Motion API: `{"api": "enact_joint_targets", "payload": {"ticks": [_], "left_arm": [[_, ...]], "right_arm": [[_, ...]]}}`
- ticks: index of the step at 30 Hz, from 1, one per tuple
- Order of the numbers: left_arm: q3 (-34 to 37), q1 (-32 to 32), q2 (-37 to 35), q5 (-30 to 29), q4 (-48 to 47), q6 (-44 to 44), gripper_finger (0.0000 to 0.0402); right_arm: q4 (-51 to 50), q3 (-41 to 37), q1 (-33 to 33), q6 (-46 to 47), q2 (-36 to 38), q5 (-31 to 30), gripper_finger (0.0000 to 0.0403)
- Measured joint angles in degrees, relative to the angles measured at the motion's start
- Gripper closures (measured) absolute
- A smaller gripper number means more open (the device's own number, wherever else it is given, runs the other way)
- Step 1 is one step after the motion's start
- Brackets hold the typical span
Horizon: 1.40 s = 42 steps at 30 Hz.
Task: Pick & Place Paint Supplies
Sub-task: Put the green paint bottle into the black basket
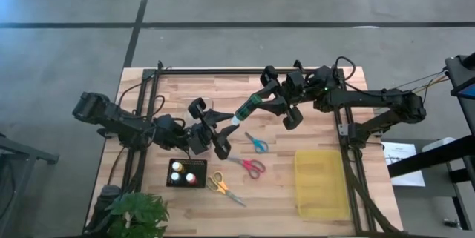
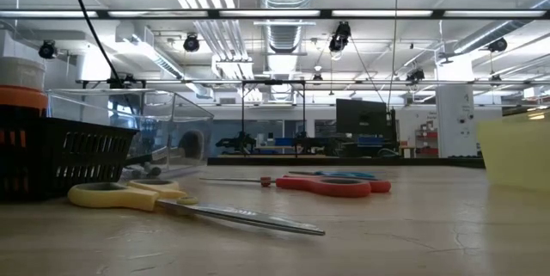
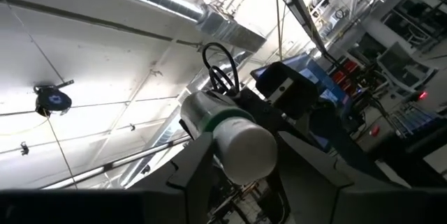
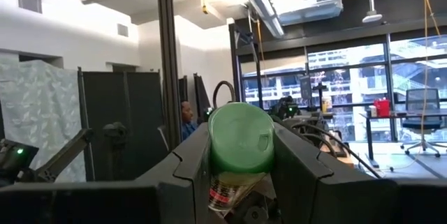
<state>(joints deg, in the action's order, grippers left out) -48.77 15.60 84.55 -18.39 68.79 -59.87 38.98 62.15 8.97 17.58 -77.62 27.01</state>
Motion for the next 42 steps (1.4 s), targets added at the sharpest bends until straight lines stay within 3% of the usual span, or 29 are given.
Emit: {"api": "enact_joint_targets", "payload": {"ticks": [8, 19, 42], "left_arm": [[-0.2, -1.0, -0.1, -0.3, 0.5, 3.0, 0.0245], [-0.2, -1.5, -0.1, -1.6, -1.1, 2.3, 0.0276], [-0.2, -1.2, -0.1, -11.5, 0.2, 2.9, 0.0275]], "right_arm": [[-2.3, -0.3, 0.2, -0.4, -0.9, -0.8, 0.0296], [-0.4, -0.4, 0.2, -0.9, -0.2, -0.4, 0.0296], [0.2, -0.4, 0.0, -3.0, 0.5, 0.0, 0.0294]]}}
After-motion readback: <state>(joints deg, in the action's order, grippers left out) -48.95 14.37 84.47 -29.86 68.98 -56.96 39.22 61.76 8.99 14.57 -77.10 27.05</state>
